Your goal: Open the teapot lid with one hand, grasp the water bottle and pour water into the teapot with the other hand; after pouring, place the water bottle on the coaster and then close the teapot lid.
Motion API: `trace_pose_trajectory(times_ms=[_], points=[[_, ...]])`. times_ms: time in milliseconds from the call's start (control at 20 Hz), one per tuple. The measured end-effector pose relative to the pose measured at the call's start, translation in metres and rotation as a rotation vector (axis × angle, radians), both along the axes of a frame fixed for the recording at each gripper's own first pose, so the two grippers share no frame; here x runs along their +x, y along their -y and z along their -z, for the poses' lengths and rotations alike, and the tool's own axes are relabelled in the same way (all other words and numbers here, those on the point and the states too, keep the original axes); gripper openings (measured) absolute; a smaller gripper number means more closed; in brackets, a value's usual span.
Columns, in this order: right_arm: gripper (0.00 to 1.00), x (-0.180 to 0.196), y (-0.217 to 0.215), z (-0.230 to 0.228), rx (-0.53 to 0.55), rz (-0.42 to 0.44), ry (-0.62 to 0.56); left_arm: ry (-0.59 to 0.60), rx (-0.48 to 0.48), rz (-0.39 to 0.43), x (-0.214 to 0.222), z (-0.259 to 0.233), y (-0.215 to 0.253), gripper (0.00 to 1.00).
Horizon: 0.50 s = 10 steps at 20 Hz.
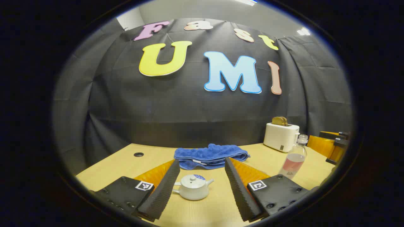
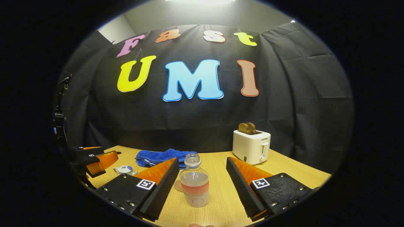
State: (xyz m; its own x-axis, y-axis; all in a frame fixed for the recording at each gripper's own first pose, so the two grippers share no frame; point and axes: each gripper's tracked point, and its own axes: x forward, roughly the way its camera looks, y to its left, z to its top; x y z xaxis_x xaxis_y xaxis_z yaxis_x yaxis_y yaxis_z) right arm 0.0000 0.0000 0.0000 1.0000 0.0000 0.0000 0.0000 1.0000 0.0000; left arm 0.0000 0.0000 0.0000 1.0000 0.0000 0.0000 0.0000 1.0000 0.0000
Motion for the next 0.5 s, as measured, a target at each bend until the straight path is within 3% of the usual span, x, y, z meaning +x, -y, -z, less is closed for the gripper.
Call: trace_pose_trajectory(times_ms=[500], points=[[0.96, 0.0005, -0.0006, 0.0040, -0.004, -0.002, -0.009, -0.017, -0.007, -0.003, 0.0065, 0.0076, -0.0052, 0.91]])
